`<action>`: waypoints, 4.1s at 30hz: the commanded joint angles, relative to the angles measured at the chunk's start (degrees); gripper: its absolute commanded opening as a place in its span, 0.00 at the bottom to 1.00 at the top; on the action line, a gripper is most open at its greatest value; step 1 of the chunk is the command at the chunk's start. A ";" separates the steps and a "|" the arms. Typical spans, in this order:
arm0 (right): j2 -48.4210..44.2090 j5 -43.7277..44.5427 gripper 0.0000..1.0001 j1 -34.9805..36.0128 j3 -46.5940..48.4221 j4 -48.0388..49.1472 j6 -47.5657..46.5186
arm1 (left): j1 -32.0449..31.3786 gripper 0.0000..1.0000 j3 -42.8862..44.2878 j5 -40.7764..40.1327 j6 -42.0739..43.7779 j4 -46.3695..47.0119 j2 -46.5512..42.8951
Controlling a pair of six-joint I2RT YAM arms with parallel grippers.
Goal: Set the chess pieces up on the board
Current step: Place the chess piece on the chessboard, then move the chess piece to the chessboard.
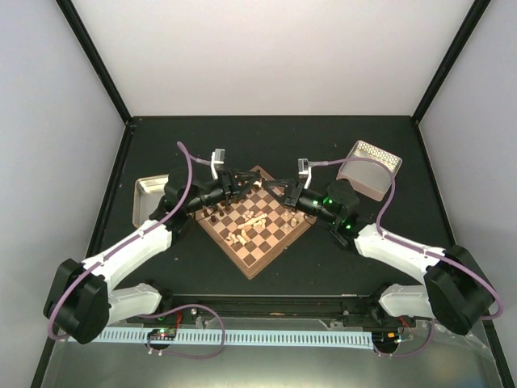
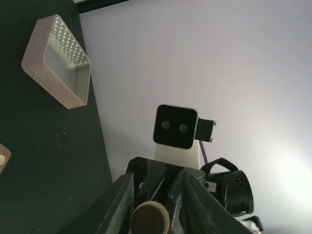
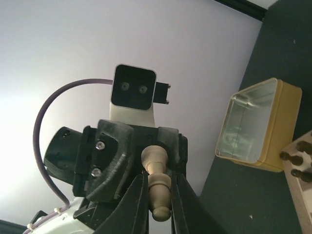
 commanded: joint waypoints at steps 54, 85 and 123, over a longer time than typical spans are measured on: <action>30.54 25.71 0.26 11.35 41.90 -97.36 -42.85 | 1.00 0.97 11.55 -44.30 59.99 -63.96 -29.04; 25.62 31.68 0.18 12.51 36.72 -89.14 -42.17 | 4.79 0.99 8.60 -41.88 62.21 -55.55 -29.89; 27.89 29.21 0.06 14.34 34.76 -89.31 -43.77 | 9.64 0.99 7.12 -36.84 61.81 -55.16 -29.73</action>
